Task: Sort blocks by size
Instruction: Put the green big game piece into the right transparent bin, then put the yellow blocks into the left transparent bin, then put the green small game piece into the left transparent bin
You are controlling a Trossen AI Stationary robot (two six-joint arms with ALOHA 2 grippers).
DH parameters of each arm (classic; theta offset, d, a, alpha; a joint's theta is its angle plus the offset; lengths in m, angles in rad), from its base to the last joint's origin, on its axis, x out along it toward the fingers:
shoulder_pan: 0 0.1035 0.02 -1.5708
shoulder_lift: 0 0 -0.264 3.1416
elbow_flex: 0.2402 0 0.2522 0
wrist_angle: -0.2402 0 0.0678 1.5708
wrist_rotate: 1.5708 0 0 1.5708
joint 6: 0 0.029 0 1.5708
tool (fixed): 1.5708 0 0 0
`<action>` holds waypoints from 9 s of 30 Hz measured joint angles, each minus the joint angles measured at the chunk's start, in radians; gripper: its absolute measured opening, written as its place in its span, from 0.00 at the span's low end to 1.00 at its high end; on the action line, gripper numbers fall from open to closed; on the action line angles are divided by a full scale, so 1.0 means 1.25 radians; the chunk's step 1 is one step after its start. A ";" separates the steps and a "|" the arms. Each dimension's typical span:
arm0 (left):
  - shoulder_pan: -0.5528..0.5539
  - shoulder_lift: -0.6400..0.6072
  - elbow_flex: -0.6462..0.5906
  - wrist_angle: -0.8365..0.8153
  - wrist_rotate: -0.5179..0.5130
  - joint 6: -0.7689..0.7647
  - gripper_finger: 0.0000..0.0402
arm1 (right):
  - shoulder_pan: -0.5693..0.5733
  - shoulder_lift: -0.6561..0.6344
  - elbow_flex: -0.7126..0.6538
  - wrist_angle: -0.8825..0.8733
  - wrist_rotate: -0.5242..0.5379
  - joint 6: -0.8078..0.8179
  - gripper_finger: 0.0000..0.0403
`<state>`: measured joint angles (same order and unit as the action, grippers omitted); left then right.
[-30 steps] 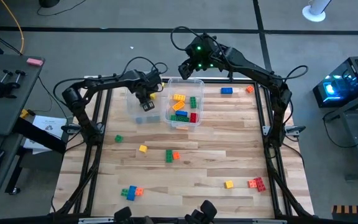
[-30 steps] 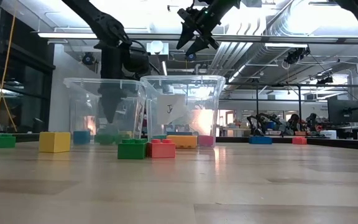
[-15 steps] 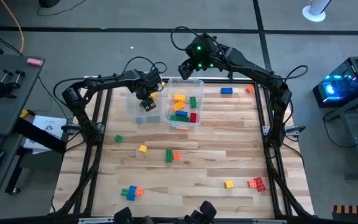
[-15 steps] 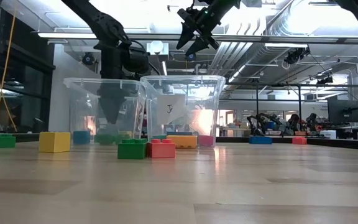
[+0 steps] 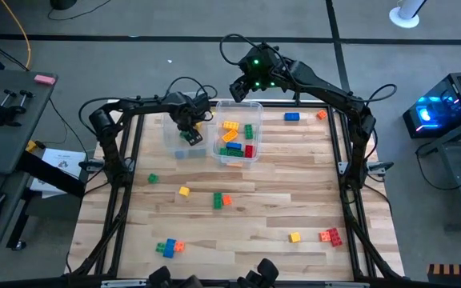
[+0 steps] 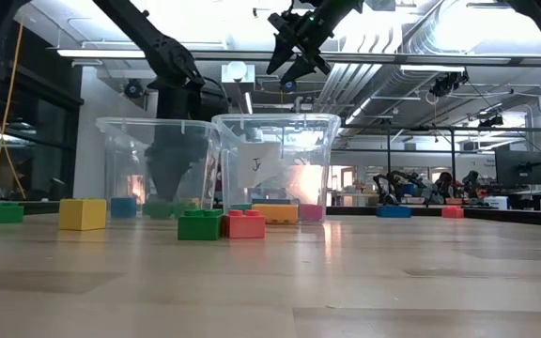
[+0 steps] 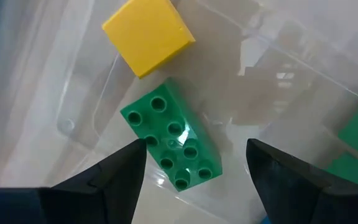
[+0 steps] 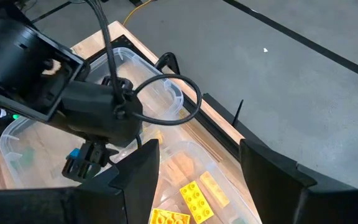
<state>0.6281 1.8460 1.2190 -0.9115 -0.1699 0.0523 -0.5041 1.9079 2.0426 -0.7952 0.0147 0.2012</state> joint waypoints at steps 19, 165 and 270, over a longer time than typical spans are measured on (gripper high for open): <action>0.000 0.027 0.000 0.008 -0.038 -0.173 0.66 | 0.000 0.000 0.000 0.000 0.000 0.000 0.54; -0.469 -0.641 -0.197 0.165 -0.207 -0.163 0.22 | -0.023 -0.180 -0.011 -0.067 -0.013 -0.203 0.54; -0.622 -0.332 -0.325 0.086 0.097 -0.534 0.00 | -0.026 -0.085 -0.011 -0.038 -0.077 -0.217 0.54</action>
<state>-0.1498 1.4315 0.8122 -0.8043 -0.0486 -0.6150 -0.5370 1.8011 2.0293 -0.8428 -0.0819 -0.0703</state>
